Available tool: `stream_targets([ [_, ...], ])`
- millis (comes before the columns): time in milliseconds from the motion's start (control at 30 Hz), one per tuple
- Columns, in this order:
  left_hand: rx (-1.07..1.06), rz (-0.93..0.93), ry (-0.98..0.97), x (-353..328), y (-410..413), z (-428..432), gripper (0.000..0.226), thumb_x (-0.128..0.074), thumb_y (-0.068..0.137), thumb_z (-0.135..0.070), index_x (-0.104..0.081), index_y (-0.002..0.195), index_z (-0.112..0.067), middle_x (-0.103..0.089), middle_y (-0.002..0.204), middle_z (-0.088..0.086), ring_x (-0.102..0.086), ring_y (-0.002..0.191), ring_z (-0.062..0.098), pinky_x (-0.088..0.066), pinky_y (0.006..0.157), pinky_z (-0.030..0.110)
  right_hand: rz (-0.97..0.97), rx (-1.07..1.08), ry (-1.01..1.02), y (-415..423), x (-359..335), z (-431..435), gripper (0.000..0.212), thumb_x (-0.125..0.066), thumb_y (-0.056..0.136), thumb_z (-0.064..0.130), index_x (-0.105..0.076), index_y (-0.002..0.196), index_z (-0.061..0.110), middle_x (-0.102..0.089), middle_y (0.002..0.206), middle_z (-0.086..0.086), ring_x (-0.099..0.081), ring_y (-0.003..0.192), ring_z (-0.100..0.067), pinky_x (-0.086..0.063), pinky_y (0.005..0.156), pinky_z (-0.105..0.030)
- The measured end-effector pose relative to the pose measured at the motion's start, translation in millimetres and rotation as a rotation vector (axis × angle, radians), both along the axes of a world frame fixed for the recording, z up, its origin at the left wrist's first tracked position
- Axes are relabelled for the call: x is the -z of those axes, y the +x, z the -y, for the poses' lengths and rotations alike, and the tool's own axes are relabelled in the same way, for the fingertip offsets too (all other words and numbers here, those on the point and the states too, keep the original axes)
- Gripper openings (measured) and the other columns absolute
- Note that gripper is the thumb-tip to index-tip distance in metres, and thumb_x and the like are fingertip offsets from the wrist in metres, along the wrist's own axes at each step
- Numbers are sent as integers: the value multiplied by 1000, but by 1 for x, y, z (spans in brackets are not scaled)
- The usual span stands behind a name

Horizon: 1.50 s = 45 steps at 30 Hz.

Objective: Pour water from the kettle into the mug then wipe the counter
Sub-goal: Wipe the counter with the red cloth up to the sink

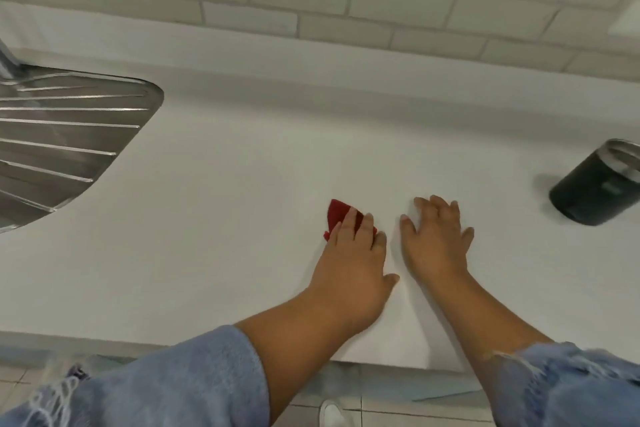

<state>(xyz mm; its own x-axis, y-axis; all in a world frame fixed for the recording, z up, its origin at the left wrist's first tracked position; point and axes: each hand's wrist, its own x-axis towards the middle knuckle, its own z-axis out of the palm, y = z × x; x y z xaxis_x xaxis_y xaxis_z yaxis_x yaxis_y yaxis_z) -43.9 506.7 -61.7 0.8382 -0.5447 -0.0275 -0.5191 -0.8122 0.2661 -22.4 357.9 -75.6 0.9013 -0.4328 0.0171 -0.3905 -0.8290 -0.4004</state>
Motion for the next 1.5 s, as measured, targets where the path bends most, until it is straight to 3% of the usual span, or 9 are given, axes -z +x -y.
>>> stream_targets([
  [200,-16,161,34,11,9,-80,48,-33,94,-28,-31,142,-30,-30,152,2,-22,139,40,-18,114,48,-78,-64,-125,2,5,-2,47,-27,99,35,-28,145,25,-18,157,5,0,147,-18,-4,115,-56],
  [400,-248,234,7,15,42,-166,41,-48,83,-4,-59,123,-8,-58,130,15,-53,114,45,-37,100,47,-78,-71,-145,2,5,-5,46,-26,99,32,-27,145,25,-17,157,4,-6,147,-18,-5,116,-55],
  [467,-301,253,-58,9,44,-159,38,-49,84,2,-60,120,-3,-59,126,18,-55,110,46,-40,98,49,-79,-72,-147,1,5,-5,47,-25,99,32,-27,145,24,-18,158,4,-7,147,-18,-5,116,-55],
  [600,-159,187,-215,0,13,-101,47,-36,88,-21,-51,130,-10,-49,139,14,-50,121,36,-35,105,40,-83,-74,-158,0,5,-5,48,-25,100,33,-26,146,25,-17,158,4,-7,147,-18,-5,116,-54],
  [700,-32,149,-137,9,-21,-84,52,-36,87,-36,-45,135,-18,-42,145,7,-44,129,27,-36,105,40,-91,-73,-157,0,6,-5,48,-25,100,34,-26,147,25,-17,158,4,-8,147,-17,-4,116,-53],
  [867,-132,233,-100,20,3,-155,50,-39,84,-37,-60,122,-14,-59,129,12,-55,117,33,-30,109,34,-76,-69,-178,1,7,-6,47,-26,99,34,-28,145,25,-20,157,4,-10,146,-18,-6,115,-55],
  [1067,-456,229,-43,10,41,-247,36,-48,90,-18,-58,123,-7,-59,126,17,-50,113,40,-39,101,47,-90,-70,-208,2,5,-9,47,-25,99,32,-29,145,23,-21,157,2,-12,146,-19,-10,114,-56],
  [1300,-68,150,-84,1,-15,-228,45,-40,86,-36,-58,125,-23,-57,129,-3,-49,114,19,-38,99,30,-164,-46,-230,10,0,-17,46,-25,100,31,-27,145,26,-19,157,2,-6,146,-20,-6,112,-64],
  [1500,-254,172,-28,5,15,-308,47,-38,83,-48,-56,124,-35,-56,130,-12,-52,112,22,-45,94,41,-106,-254,-186,24,-3,-59,44,-27,100,37,-31,143,31,-13,158,6,1,147,-16,0,112,-61],
])
